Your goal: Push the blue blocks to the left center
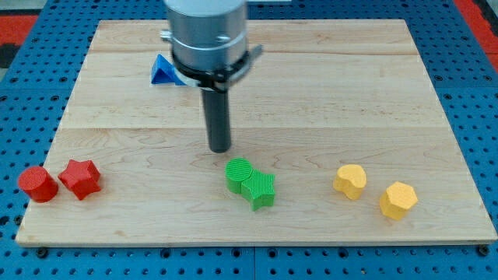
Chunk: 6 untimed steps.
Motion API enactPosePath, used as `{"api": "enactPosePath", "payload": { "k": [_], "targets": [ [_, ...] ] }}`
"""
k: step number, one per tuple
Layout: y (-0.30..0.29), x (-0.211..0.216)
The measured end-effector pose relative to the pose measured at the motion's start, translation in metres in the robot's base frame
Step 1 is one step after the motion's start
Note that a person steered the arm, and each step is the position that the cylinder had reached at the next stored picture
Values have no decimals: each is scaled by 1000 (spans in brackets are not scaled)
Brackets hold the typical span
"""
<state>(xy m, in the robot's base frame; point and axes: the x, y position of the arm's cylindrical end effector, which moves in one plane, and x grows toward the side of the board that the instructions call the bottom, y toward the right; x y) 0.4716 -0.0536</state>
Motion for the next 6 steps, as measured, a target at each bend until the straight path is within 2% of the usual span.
{"api": "enactPosePath", "payload": {
  "k": [2,4,5,6],
  "targets": [
    [1,-10],
    [-76,-10],
    [-103,-10],
    [-110,-29]
  ]
}}
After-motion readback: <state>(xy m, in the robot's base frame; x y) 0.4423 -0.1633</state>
